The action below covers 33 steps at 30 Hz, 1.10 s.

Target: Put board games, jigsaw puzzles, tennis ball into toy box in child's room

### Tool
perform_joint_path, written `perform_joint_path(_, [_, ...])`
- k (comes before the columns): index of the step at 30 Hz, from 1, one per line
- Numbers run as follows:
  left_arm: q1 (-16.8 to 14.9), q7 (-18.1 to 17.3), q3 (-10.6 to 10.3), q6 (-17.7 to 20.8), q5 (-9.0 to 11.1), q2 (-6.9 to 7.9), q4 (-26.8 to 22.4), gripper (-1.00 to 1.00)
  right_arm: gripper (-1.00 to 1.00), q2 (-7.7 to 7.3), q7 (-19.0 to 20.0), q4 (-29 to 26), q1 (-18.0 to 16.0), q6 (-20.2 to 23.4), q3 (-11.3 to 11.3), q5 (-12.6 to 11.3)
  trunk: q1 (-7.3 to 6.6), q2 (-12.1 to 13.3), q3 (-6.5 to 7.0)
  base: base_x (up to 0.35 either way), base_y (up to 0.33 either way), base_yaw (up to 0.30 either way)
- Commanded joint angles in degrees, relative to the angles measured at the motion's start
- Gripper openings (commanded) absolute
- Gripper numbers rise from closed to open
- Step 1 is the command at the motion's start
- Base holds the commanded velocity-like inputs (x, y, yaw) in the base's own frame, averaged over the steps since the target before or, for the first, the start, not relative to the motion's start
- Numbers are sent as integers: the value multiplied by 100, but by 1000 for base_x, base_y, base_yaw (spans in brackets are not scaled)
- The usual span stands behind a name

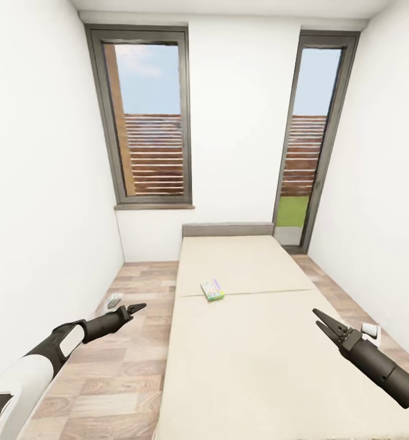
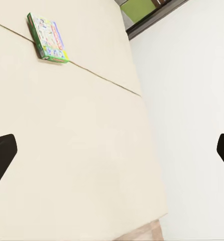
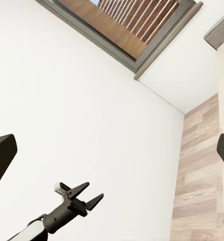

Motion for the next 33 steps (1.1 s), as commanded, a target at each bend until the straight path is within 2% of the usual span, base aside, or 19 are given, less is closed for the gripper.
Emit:
perform_joint_path(1, [0,-10,13,49,19,1,-1,100,100,1,9,2,-5,36,-6,-10,2,-4,4,13,13,-220])
perform_joint_path(14, [0,-10,12,49,18,1,-1,100,100,1,9,2,-7,35,-4,-8,2,-4,78,2,89,-213])
perform_joint_path(33, [1,-10,13,47,18,1,-1,100,100,1,9,2,-5,35,-4,-11,2,-4,88,4,112,-37])
